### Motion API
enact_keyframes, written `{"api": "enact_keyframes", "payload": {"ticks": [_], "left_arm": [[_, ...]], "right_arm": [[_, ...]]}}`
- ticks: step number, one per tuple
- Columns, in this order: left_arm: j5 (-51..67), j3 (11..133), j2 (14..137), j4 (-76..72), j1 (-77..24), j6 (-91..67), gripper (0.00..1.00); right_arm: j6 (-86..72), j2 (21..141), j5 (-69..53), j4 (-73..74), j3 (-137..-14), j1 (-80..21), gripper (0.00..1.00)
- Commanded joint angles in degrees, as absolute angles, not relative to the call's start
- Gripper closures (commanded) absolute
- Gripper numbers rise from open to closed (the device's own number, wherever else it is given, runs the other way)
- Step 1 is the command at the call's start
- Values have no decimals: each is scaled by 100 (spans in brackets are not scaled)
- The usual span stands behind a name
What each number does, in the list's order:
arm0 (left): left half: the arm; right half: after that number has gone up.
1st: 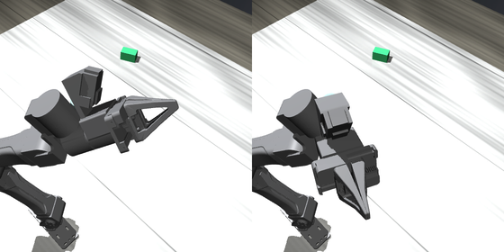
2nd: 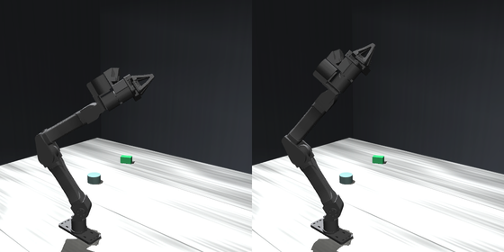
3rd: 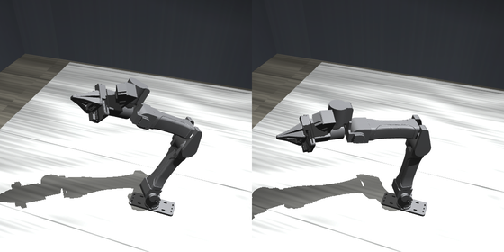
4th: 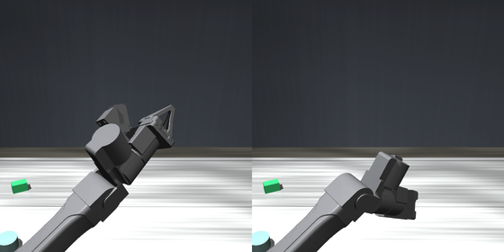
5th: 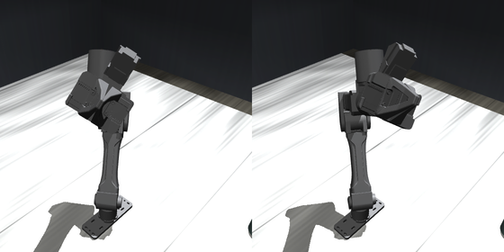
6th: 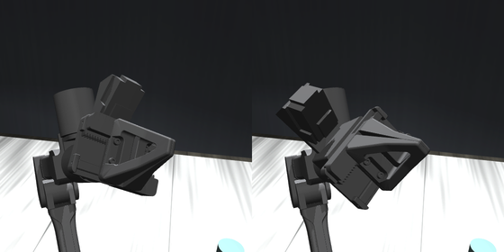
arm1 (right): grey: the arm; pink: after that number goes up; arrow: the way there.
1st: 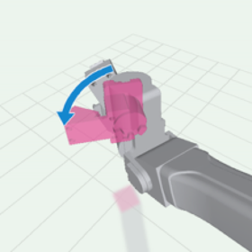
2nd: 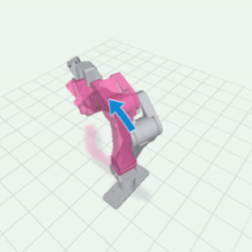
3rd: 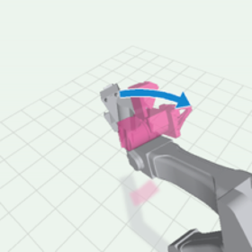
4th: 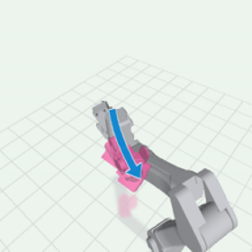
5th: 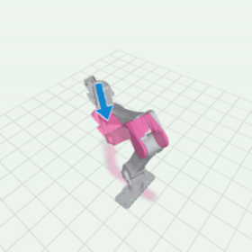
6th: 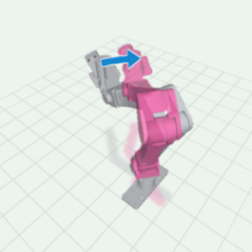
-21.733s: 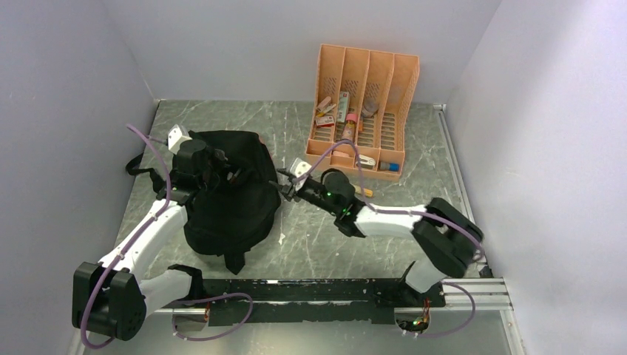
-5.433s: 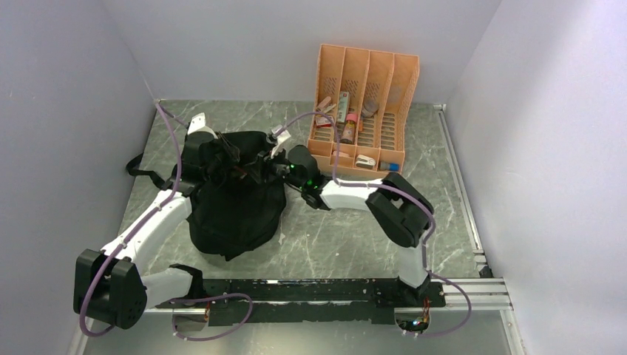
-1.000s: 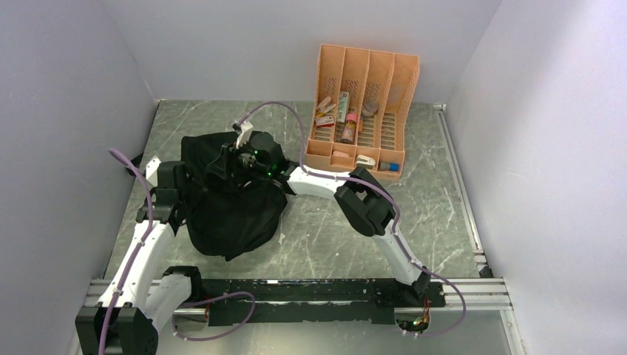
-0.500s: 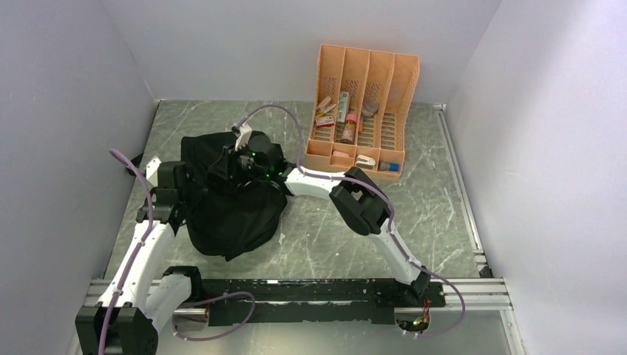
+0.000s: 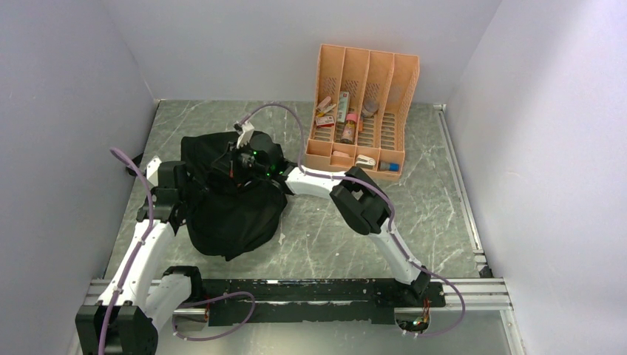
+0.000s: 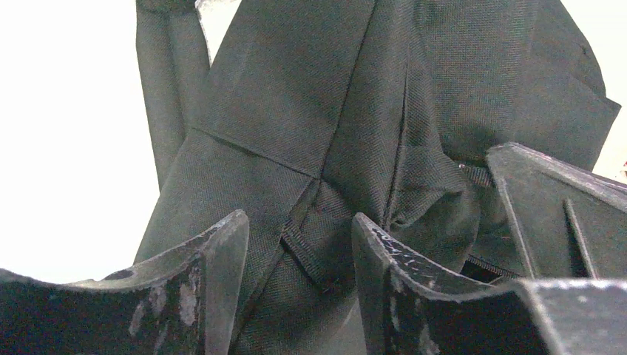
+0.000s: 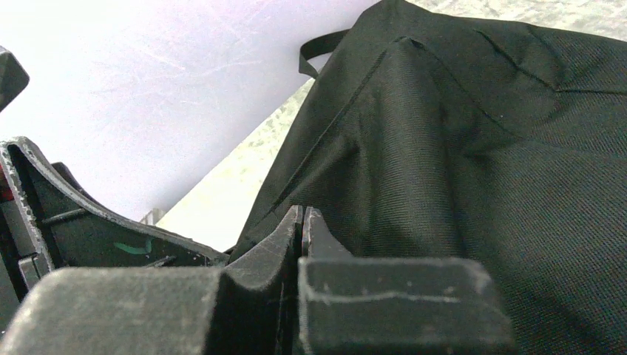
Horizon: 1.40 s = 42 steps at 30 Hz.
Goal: Pack the student bag
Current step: Zip the student bag at the center of the board.
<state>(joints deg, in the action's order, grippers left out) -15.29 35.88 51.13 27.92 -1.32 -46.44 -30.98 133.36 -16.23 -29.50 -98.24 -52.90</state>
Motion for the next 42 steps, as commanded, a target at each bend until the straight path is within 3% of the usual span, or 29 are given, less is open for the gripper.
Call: {"api": "enact_keyframes", "payload": {"ticks": [1, 6, 31, 38, 42], "left_arm": [[-1564, 3855, 5158, 2829, -141, -4536, 39], [-1556, 4065, 5144, 2880, -115, -4498, 35], [-415, 3833, 5319, 1848, -75, -4197, 40], [-237, 3797, 5656, 1730, -79, -4070, 44], [-218, 3669, 5691, 1605, -78, -4037, 51]], "right_arm": [[-3254, 13237, -1500, -3208, -9685, -5239, 100], [-3460, 12959, -1402, -3326, -9415, -5198, 100], [-3945, 12252, -1110, -3459, -8597, -4982, 100], [-4056, 12193, -1148, -3507, -8506, -4939, 100], [-4107, 12214, -1201, -3522, -8517, -4931, 100]]}}
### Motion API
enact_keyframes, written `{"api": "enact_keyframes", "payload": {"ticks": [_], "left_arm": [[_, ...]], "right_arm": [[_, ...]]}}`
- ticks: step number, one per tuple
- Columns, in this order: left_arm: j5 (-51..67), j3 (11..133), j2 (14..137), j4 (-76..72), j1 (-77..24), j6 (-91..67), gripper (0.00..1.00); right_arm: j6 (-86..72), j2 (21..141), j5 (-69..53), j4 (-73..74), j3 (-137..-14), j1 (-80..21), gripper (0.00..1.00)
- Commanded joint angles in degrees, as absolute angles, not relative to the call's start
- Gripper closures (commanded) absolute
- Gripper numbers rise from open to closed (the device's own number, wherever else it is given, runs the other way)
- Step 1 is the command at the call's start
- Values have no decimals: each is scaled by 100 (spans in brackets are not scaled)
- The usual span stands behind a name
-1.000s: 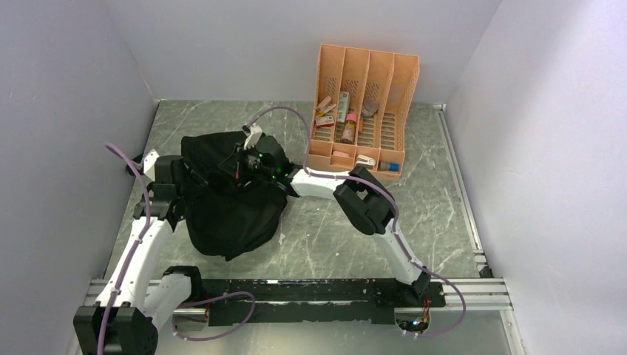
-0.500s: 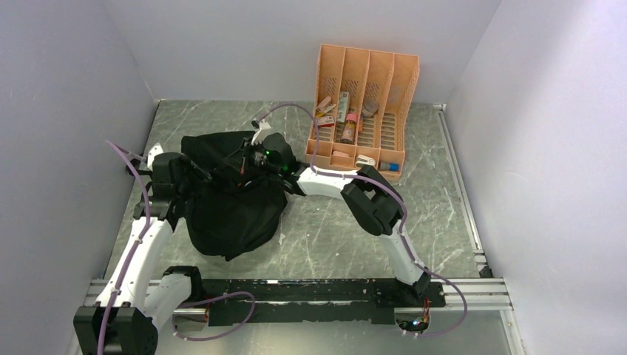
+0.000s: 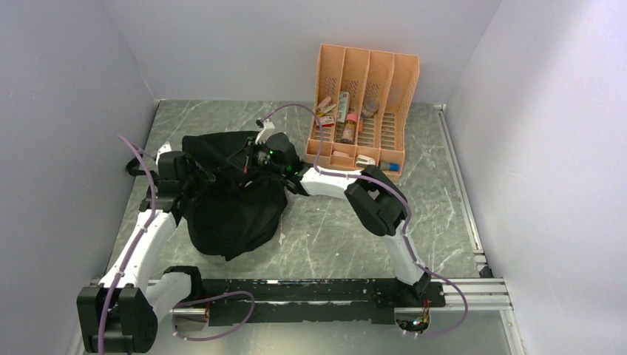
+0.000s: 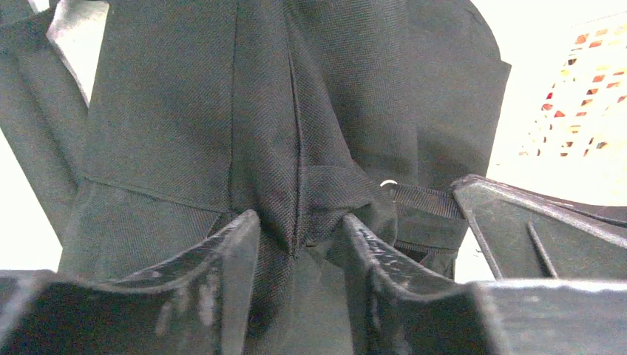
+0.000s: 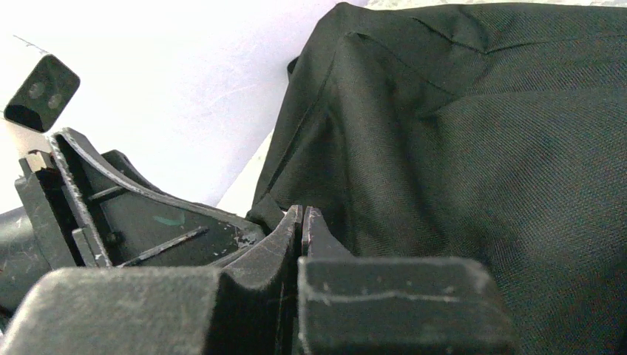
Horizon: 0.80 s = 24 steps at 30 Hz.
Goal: Pack the student bag
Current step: Zip the student bag at the center of the board.
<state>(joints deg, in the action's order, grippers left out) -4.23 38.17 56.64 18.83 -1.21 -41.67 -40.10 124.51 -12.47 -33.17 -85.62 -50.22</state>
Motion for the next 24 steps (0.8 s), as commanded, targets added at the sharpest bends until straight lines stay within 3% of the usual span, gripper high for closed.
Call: {"api": "enact_keyframes", "payload": {"ticks": [1, 6, 8, 24], "left_arm": [[-189, 3639, 5695, 1560, -78, -4009, 57], [-524, 3662, 5817, 1758, -79, -3880, 88], [-830, 3724, 5864, 1991, -79, -3892, 95], [-2880, 4133, 5504, 3573, -69, -4582, 95]], "right_arm": [[-4119, 12221, -1218, -3524, -8523, -4926, 100], [-4116, 12220, -1224, -3498, -8487, -4889, 100], [-4084, 12168, -1157, -3468, -8406, -4864, 100], [-3454, 11737, 151, -2506, -7900, -4595, 100]]}}
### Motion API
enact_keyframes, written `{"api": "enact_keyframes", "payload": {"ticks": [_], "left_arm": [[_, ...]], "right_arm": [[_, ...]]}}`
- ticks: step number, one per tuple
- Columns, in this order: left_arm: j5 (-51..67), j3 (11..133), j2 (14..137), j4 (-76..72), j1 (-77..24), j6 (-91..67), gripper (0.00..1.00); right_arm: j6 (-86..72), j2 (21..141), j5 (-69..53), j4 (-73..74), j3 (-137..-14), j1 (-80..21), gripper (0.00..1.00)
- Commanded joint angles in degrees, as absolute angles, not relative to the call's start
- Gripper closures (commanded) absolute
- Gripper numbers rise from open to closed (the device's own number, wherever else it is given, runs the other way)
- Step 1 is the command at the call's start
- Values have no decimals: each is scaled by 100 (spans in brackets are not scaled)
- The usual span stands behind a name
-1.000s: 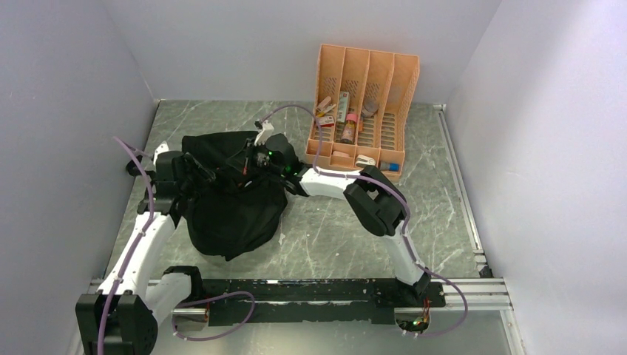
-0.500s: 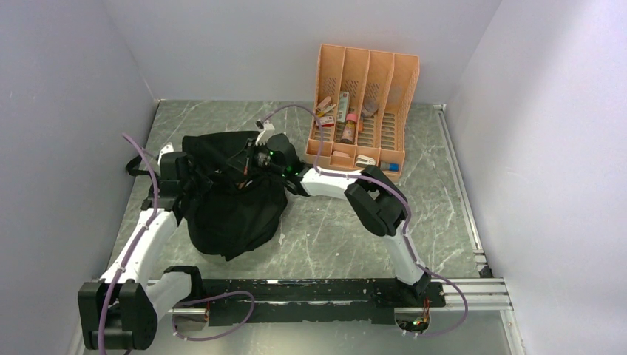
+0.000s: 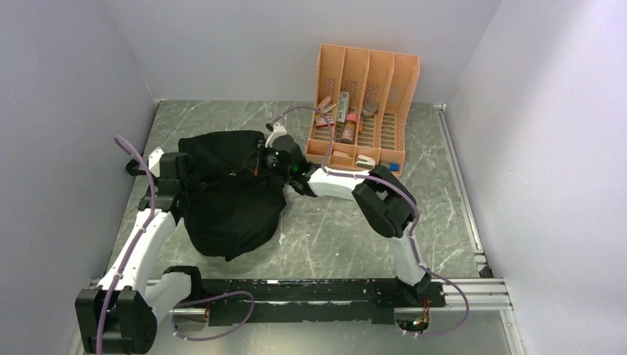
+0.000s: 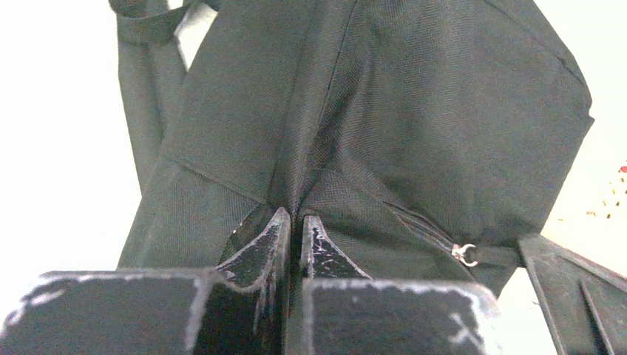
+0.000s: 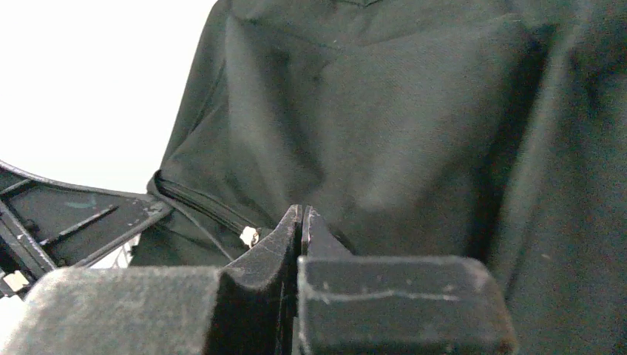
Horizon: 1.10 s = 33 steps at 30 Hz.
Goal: Pack the student bag
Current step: Zip the student bag at the center of the board.
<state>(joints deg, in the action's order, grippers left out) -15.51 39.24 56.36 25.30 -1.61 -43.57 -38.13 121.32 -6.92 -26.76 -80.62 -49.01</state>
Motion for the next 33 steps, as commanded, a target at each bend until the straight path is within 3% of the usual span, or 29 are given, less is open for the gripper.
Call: {"api": "enact_keyframes", "payload": {"ticks": [1, 20, 33], "left_arm": [[-2970, 4146, 5496, 3645, -62, -4646, 95], [-3404, 4174, 5415, 3932, -62, -4856, 95], [-3492, 4210, 5366, 3995, -59, -4849, 95]], "right_arm": [[-3408, 11695, 236, -2479, -7861, -4578, 100], [-2544, 10907, 1945, -1881, -6898, -4098, 100], [-1920, 11144, 2220, -1331, -7069, -3927, 100]]}}
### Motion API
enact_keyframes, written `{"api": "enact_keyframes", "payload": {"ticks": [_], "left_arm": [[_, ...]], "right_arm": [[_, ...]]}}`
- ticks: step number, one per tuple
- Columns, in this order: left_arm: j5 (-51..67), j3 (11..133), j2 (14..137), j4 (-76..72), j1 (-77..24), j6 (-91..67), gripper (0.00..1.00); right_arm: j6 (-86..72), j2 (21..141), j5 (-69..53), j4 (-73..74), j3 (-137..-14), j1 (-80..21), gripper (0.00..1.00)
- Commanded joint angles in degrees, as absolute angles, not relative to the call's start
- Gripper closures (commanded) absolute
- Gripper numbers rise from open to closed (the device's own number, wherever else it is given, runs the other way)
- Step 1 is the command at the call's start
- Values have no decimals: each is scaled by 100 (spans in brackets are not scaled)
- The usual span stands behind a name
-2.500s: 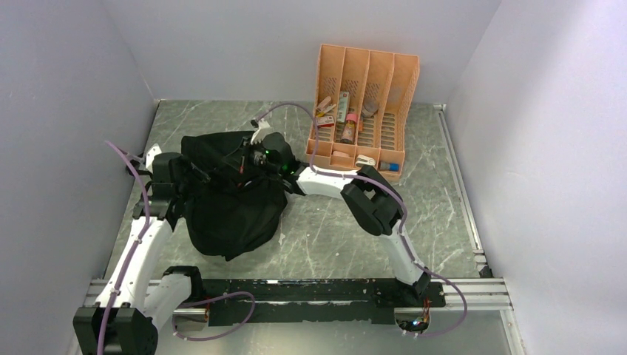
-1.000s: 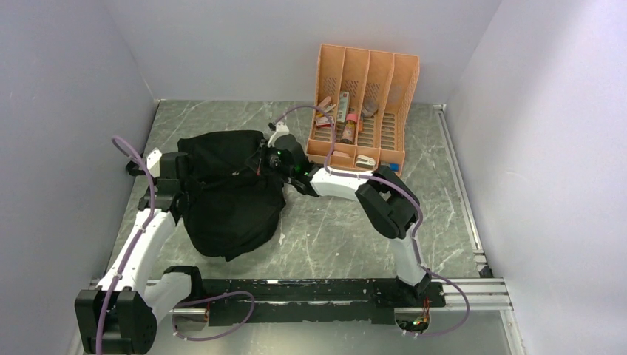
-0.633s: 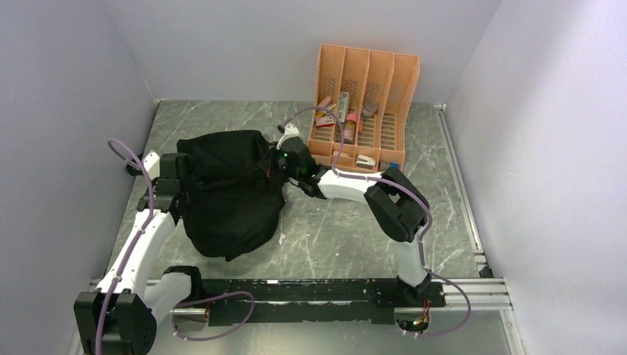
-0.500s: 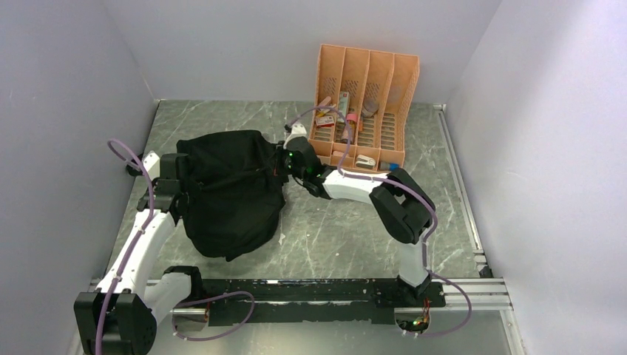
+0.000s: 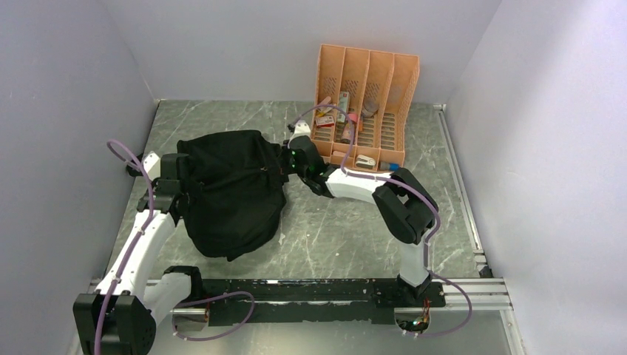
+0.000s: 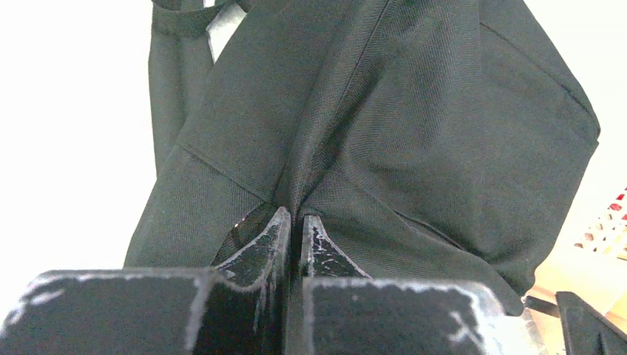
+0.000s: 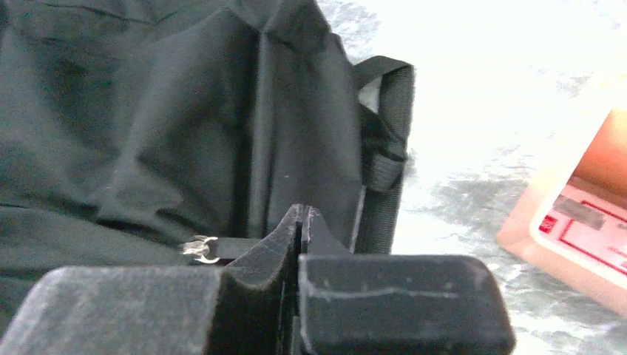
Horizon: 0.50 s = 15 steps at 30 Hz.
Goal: Pack the student bag
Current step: Zip the student bag at the center of the board.
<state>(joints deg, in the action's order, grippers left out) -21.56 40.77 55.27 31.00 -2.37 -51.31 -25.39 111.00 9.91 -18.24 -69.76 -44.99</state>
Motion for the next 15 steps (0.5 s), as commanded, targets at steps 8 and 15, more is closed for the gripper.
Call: {"api": "enact_keyframes", "payload": {"ticks": [8, 15], "left_arm": [[-2806, 4452, 5159, 3577, -64, -4059, 94], [-1994, 5685, 5267, 3662, -70, -3326, 50]], "right_arm": [[-1716, 10790, 830, -1372, -7337, -3907, 76], [-2155, 9784, 204, -1234, -7386, -3896, 49]]}}
